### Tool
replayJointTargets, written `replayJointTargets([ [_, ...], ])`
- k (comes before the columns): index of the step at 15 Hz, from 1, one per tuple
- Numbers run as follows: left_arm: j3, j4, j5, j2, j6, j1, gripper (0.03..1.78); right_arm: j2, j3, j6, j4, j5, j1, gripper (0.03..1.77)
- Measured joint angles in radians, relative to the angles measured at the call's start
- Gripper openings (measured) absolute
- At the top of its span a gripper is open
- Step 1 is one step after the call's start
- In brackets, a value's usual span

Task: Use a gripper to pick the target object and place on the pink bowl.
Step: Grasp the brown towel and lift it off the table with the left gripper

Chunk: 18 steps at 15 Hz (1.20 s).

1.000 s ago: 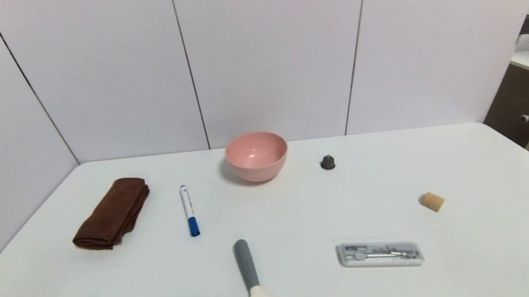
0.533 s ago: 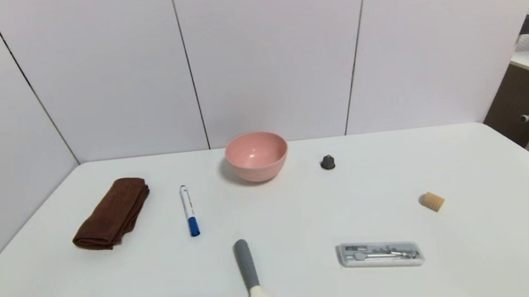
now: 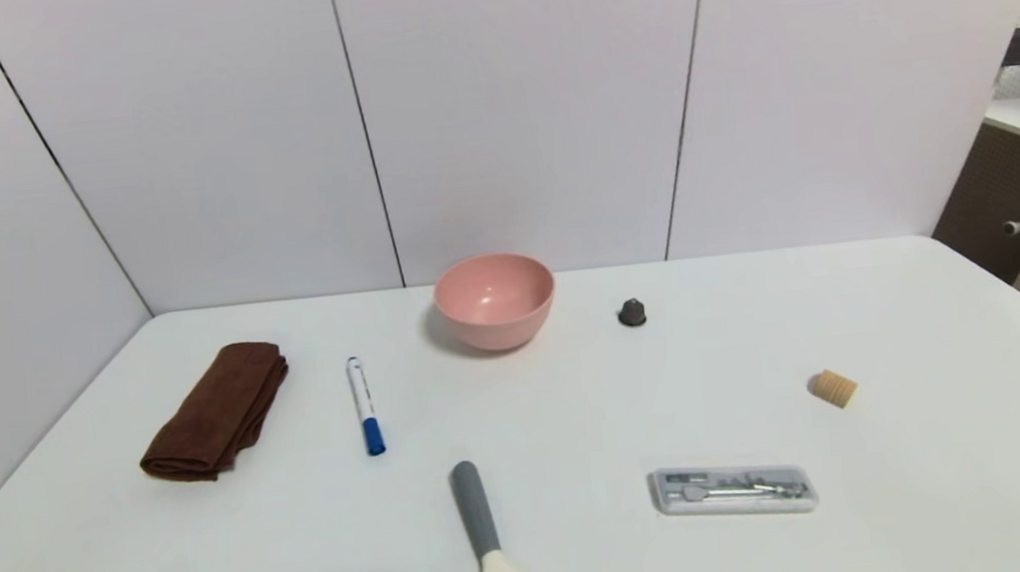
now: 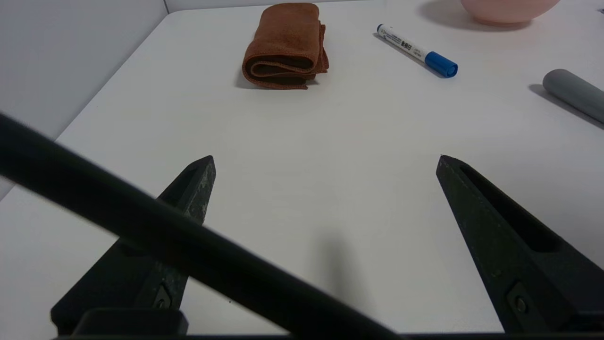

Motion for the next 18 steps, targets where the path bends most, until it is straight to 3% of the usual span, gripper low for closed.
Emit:
replayJointTargets([
  [5,-0.107,-0.035,0.000,0.169,0.002,0.001,1.69,0.000,0.000,-0.001,0.000,0.000,0.000,1.71],
  [10,-0.526,-0.048,-0.002,0.566,0.002,-0.016,1.69,0.000,0.000,-0.001,0.000,0.000,0.000,1.71],
  [15,-1.104,0.144,-0.003,0.991,-0.001,-0.024,1.69,0.000,0.000,0.000,0.000,0.000,0.000,1.71],
  [18,-1.335,0.296,-0.003,1.228,-0.004,-0.020,1.69,0.000,0.000,-0.001,0.000,0.000,0.000,1.71],
])
